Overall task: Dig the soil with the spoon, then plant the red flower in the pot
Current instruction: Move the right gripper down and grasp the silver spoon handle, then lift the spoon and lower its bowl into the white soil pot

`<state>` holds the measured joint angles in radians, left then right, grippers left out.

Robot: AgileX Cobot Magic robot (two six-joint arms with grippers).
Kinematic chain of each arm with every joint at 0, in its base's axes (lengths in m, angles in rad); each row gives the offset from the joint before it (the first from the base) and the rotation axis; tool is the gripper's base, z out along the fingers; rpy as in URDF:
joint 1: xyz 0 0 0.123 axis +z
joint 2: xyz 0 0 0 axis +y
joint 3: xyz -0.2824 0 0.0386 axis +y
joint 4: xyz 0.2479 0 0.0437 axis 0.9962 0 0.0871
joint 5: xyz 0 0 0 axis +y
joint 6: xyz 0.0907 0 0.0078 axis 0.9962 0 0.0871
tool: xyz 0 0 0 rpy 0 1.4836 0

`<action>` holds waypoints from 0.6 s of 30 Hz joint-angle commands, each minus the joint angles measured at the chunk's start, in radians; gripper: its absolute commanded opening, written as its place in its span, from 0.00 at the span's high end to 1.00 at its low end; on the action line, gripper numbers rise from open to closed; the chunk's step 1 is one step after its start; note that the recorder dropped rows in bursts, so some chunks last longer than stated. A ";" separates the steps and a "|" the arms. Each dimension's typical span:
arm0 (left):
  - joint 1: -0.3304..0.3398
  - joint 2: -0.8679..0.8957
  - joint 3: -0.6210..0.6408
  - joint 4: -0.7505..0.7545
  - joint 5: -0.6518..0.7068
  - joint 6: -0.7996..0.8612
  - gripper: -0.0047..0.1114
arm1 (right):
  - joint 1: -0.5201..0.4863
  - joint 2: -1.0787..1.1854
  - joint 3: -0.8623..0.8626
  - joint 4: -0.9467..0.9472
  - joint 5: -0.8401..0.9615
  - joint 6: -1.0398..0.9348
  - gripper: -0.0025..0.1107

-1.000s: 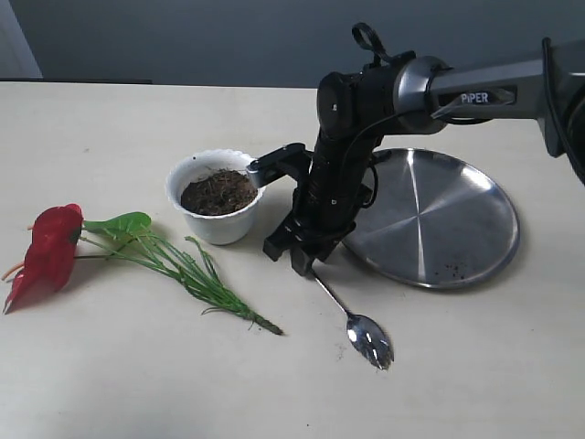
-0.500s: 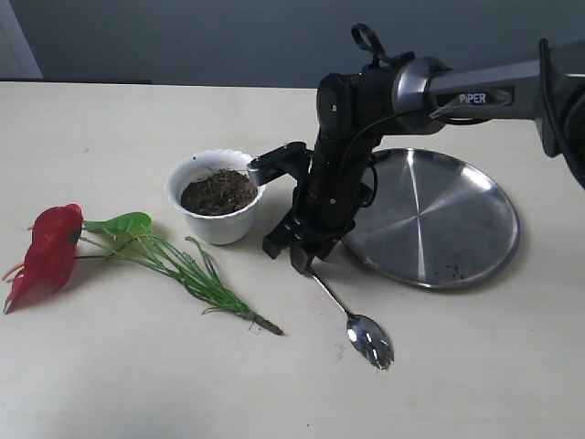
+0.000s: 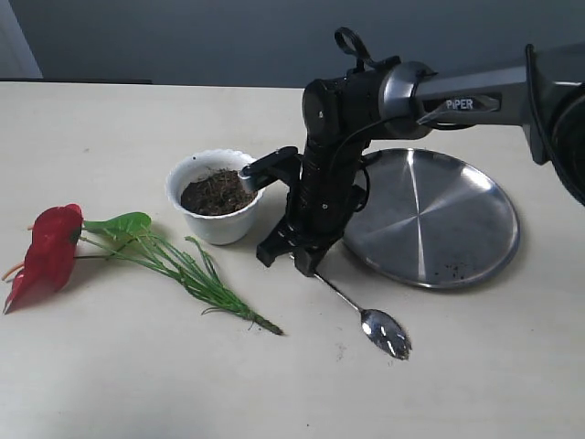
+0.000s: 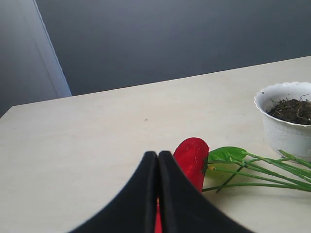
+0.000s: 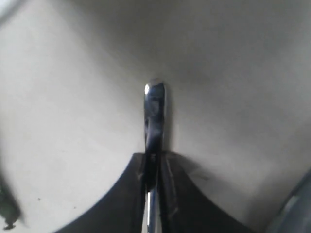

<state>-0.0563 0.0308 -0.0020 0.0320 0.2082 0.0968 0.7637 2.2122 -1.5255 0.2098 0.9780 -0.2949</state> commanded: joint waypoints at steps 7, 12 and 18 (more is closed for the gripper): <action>0.004 -0.007 0.002 -0.001 -0.007 -0.001 0.96 | 0.012 -0.201 0.013 0.019 0.081 0.026 0.98; 0.004 -0.007 0.002 -0.001 -0.007 -0.001 0.96 | 0.012 -0.352 0.013 0.019 -0.052 0.046 0.98; 0.004 -0.007 0.002 -0.001 -0.007 -0.001 0.96 | 0.012 -0.454 0.013 0.073 -0.360 0.070 0.98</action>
<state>-0.0563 0.0308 -0.0020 0.0320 0.2082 0.0968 0.7760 1.7923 -1.5100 0.2490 0.7635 -0.2346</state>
